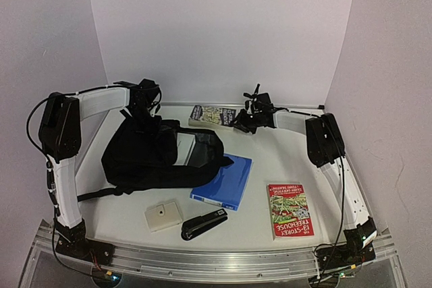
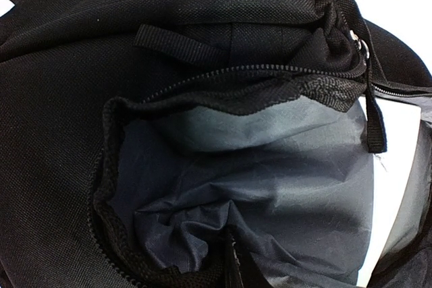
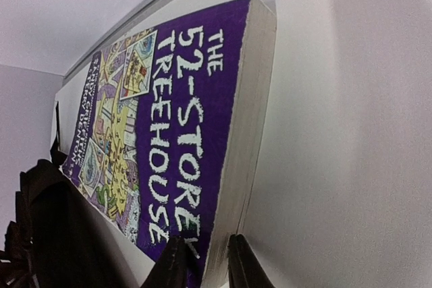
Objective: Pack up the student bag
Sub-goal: Move the book to the center of the board.
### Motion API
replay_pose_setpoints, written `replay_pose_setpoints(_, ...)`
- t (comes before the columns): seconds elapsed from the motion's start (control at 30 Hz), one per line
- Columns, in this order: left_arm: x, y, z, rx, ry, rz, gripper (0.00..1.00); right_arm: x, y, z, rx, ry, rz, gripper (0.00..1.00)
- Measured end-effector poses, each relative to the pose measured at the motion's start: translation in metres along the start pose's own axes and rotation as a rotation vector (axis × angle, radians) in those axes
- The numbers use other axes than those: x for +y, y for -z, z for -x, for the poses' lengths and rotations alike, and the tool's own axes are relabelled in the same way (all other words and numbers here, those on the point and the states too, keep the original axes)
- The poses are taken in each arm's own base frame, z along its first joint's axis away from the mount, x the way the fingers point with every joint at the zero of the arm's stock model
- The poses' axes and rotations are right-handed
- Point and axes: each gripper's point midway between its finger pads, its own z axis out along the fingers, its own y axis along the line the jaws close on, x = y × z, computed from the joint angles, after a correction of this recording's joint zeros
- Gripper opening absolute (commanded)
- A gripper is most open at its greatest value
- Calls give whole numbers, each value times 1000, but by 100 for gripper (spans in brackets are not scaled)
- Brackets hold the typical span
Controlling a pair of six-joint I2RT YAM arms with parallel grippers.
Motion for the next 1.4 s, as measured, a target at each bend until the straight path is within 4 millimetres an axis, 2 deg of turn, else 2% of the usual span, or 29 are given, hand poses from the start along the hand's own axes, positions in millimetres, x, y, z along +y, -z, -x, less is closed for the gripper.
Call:
replay_pose_setpoints(0.03, 0, 0, 0, 0, 0, 0, 19, -1, 0, 1, -6, 5, -7, 2)
replay_pose_setpoints(0.07, 0, 0, 0, -1, 0, 0, 19, -1, 1, 2, -12, 15, -12, 0)
replay_pose_setpoints(0.27, 0, 2, 1, -5, 0, -1, 19, -7, 11, 8, -41, 63, -73, 0)
replay_pose_setpoints(0.4, 0, 3, 1, -7, 0, -1, 19, -14, 27, 3, -23, 77, -115, 0)
replay_pose_setpoints(0.5, 0, 3, 1, -8, 1, -2, 20, -27, 45, -1, 1, 71, -144, 0)
replay_pose_setpoints(0.7, 0, 12, 5, -27, 4, -10, 22, -66, 97, -6, 51, 17, -193, 0)
replay_pose_setpoints(0.83, -3, 30, 11, -71, 10, -30, 31, -90, 134, -15, 79, -25, -222, 0)
replay_pose_setpoints(0.93, -7, 47, 17, -116, 19, -60, 48, -102, 158, -23, 91, -46, -240, 0)
replay_pose_setpoints(1.17, -23, 104, 35, -263, 33, -171, 75, -106, 194, -49, 126, -47, -249, 0)
replay_pose_setpoints(1.2, -26, 112, 39, -282, 39, -189, 77, -106, 198, -52, 131, -44, -248, 0)
replay_pose_setpoints(1.33, -53, 143, 59, -361, 17, -288, 81, -104, 210, -62, 144, -29, -243, 0)
replay_pose_setpoints(1.4, -72, 156, 70, -394, 2, -348, 83, -103, 212, -66, 151, -24, -240, 0)
